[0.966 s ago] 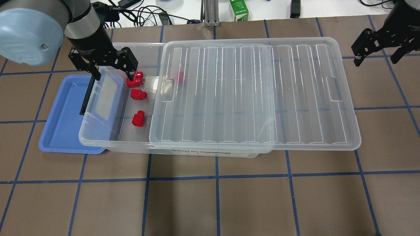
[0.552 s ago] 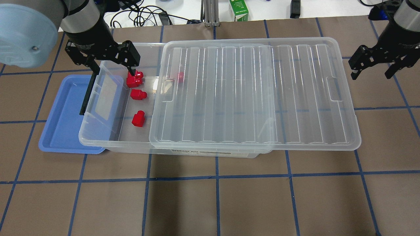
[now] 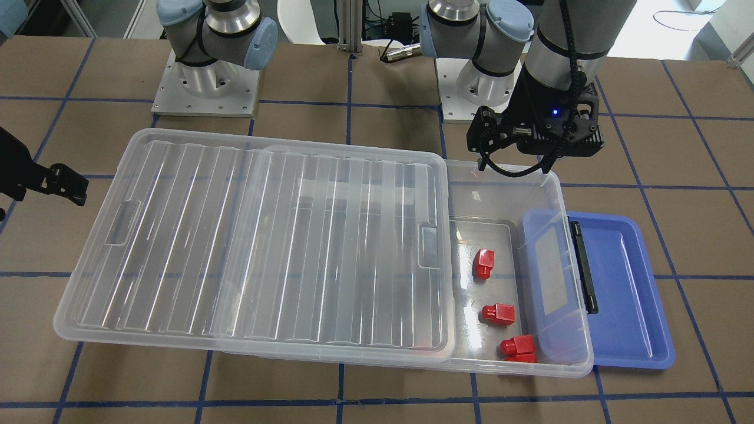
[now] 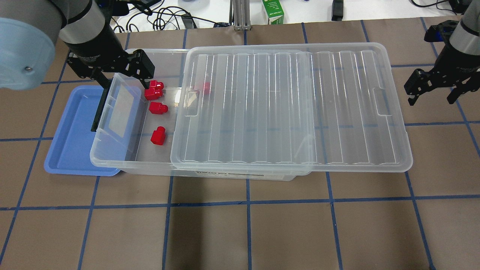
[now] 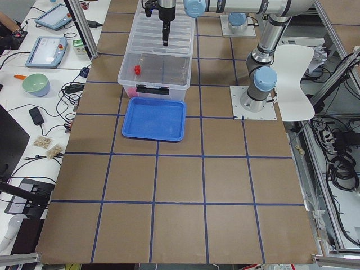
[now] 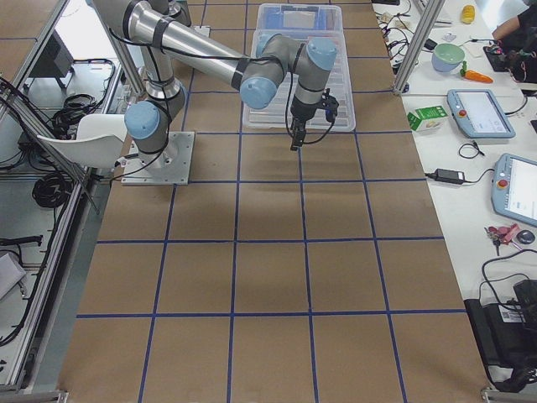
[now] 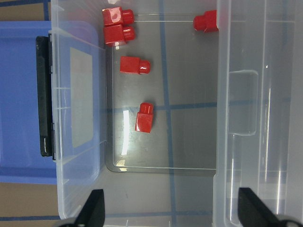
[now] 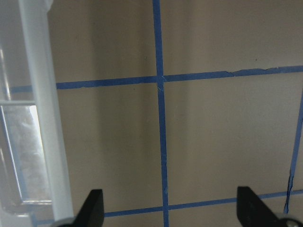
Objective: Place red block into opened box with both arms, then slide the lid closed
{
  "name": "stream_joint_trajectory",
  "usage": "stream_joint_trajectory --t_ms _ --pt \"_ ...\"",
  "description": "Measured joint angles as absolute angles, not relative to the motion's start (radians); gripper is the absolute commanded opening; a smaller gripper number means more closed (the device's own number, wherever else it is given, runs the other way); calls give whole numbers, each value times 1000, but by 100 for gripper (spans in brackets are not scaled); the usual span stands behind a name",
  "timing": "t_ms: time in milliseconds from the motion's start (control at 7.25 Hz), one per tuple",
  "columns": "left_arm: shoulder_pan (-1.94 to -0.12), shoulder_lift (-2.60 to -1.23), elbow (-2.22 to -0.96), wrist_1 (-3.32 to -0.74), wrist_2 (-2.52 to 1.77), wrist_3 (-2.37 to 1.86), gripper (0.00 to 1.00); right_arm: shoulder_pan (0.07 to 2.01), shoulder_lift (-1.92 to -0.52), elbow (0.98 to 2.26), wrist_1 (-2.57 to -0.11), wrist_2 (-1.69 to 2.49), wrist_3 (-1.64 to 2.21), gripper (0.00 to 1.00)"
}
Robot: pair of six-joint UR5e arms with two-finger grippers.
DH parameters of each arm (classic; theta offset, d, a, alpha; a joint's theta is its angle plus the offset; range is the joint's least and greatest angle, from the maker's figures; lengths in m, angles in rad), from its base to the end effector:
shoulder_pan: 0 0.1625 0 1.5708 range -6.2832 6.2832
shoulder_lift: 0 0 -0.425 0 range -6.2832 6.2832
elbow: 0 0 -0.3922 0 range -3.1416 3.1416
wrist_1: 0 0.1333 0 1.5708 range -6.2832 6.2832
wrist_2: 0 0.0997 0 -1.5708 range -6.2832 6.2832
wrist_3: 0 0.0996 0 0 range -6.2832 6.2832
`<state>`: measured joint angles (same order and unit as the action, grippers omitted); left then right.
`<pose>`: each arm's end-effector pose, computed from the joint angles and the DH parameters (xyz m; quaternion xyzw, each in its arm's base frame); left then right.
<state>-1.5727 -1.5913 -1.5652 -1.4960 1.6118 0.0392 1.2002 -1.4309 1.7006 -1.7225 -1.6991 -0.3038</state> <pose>-0.1302 -0.5061 0.4882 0.0199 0.9991 -0.0295 0.0210 -0.0776 -0.5327 0.3690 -0.0295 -0.9958 -0.0767 0.0409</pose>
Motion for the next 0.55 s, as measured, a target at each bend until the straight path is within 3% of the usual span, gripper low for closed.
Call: stream_joint_trajectory --t_ms 552 --pt "-1570 -1601 -1568 -1492 1617 38 100 1206 -1426 1751 -1778 -1687 -293 100"
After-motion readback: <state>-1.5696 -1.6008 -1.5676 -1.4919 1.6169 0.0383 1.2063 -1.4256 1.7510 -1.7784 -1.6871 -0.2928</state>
